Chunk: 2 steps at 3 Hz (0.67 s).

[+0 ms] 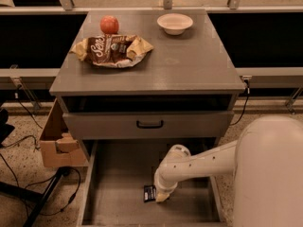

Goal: Pick rxbar blueberry from middle drawer and place on counter

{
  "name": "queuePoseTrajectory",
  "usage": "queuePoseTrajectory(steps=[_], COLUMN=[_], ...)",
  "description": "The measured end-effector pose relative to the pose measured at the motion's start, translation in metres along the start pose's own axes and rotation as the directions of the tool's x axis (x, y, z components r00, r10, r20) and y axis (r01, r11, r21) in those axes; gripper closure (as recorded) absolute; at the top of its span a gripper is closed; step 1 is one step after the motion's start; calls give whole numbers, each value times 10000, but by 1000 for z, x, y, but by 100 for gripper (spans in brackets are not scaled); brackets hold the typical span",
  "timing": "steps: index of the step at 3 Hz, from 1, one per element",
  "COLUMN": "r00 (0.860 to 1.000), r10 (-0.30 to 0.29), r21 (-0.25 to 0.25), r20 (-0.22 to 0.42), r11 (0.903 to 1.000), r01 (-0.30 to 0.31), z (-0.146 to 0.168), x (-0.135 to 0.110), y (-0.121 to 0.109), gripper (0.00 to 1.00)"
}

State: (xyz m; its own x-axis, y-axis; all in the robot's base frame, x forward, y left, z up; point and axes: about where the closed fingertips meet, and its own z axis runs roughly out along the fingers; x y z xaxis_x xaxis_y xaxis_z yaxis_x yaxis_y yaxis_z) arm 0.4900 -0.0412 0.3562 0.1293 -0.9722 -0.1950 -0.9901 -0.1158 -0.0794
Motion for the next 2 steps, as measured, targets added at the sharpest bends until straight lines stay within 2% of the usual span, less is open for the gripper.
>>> queuePoseTrajectory(steps=[1,2], r00=[9999,9992], r10=[-101,-374], r21=[-25,50], r20=[-1,-156], r11=[9999,9993], r01=[101,375], z=[-4,-32], x=[-5,-17], y=[4,18], gripper=[100,100])
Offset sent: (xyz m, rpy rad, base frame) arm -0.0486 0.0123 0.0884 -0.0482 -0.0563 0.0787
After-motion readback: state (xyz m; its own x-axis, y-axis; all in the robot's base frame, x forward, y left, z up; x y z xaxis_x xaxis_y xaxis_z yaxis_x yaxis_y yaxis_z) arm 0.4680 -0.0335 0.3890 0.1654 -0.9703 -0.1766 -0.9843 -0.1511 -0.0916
